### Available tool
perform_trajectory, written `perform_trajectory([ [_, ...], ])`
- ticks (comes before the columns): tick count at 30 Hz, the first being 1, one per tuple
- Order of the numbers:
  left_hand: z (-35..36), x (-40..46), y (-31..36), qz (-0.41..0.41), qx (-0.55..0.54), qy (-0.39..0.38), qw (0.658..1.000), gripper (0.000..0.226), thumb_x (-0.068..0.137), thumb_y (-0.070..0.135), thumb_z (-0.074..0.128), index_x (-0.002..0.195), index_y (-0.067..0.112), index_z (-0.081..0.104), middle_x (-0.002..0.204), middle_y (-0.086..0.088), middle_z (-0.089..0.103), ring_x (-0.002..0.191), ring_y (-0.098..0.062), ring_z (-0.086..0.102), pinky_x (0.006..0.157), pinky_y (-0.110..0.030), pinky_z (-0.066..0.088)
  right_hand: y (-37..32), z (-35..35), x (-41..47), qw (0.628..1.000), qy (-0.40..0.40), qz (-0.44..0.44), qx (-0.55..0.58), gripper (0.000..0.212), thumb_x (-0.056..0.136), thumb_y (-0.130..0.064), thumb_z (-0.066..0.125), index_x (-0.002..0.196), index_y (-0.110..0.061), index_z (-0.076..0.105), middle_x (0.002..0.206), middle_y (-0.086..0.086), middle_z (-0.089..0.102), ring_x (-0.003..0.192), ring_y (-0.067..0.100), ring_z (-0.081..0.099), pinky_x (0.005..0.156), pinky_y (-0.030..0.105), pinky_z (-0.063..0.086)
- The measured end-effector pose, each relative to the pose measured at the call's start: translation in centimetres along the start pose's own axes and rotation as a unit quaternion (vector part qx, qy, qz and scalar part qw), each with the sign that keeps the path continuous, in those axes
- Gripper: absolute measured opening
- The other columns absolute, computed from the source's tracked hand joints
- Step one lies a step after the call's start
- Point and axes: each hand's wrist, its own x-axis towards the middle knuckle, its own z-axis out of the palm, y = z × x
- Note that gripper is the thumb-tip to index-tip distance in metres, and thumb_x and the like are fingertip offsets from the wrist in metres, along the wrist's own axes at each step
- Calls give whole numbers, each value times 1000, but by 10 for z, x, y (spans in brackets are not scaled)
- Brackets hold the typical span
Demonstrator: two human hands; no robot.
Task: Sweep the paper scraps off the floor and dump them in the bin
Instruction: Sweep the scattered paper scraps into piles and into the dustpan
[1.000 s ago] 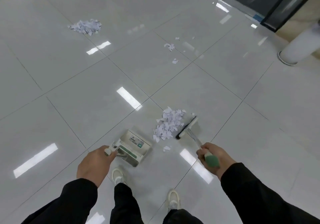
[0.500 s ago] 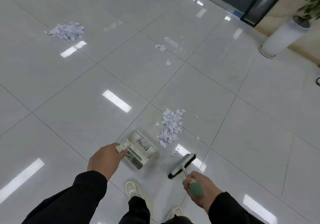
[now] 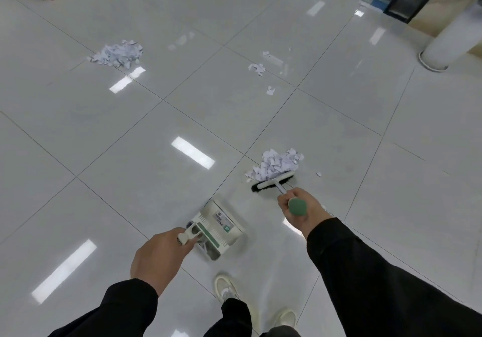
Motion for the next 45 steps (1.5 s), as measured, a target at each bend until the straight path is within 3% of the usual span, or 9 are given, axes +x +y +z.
perform_trajectory([
  [4, -6, 5, 6, 2, 2, -3, 1000, 39, 99, 60, 50, 72, 32, 51, 60, 8, 55, 55, -9, 48, 51, -26, 35, -19, -26, -12, 998, -27, 1, 49, 29, 86, 12, 39, 74, -15, 36, 54, 6, 35, 48, 13, 29, 34, 16, 34],
  [10, -10, 23, 39, 21, 8, -17, 1000, 26, 99, 57, 54, 101, 35, 67, 71, 14, 61, 66, -3, 56, 53, -23, 36, -59, -96, -68, 999, -4, -14, 36, 41, 84, 5, 51, 115, -15, 34, 85, 6, 35, 42, 10, 36, 37, 13, 40],
  [14, -13, 36, 63, 41, 5, -35, 999, 28, 100, 55, 55, 83, 34, 62, 70, 11, 63, 65, -5, 58, 52, -24, 38, -80, -127, -99, 998, 43, -41, -23, 31, 93, 1, 49, 123, -3, 42, 83, 11, 41, 42, 9, 37, 35, 14, 41],
  [23, -2, 73, 146, 75, -13, -41, 996, 33, 97, 58, 57, 79, 32, 62, 68, 7, 65, 66, -13, 62, 59, -29, 48, -130, -162, -77, 959, 185, -80, -201, 7, 90, -2, 53, 97, -1, 52, 76, 12, 51, 40, 16, 50, 40, 20, 43],
  [27, -10, 95, 173, 71, -5, -26, 997, 34, 97, 61, 55, 78, 32, 60, 65, 7, 62, 60, -11, 56, 55, -27, 43, -163, -137, -28, 965, 142, -65, -212, 15, 91, 1, 53, 78, -5, 49, 70, 9, 46, 37, 14, 49, 38, 21, 41],
  [30, -21, 112, 188, 56, 11, -26, 998, 34, 95, 65, 54, 83, 34, 62, 66, 4, 63, 62, -12, 57, 57, -28, 45, -181, -96, 4, 957, 140, -33, -254, 12, 71, -3, 62, 80, -4, 54, 67, 12, 54, 44, 20, 49, 43, 23, 37],
  [33, -34, 136, 208, 47, 37, -24, 998, 33, 95, 65, 53, 86, 35, 63, 68, 4, 64, 65, -12, 59, 60, -28, 47, -201, -39, 40, 969, 110, -10, -220, 4, 90, -3, 52, 90, -7, 53, 76, 10, 52, 37, 16, 51, 36, 18, 40],
  [37, -53, 173, 238, 28, 53, -4, 998, 33, 94, 66, 54, 87, 35, 64, 69, 5, 65, 65, -10, 60, 61, -26, 47, -239, 38, 83, 974, 80, -4, -213, 12, 93, -2, 49, 104, -6, 51, 84, 11, 49, 38, 17, 50, 39, 18, 45],
  [45, -94, 235, 253, 16, 54, 9, 998, 29, 97, 59, 54, 83, 34, 62, 63, 6, 61, 59, -10, 54, 55, -25, 41, -294, 121, 114, 978, 55, -45, -194, 13, 90, 3, 51, 92, -8, 45, 85, 13, 43, 40, 18, 43, 39, 20, 44],
])
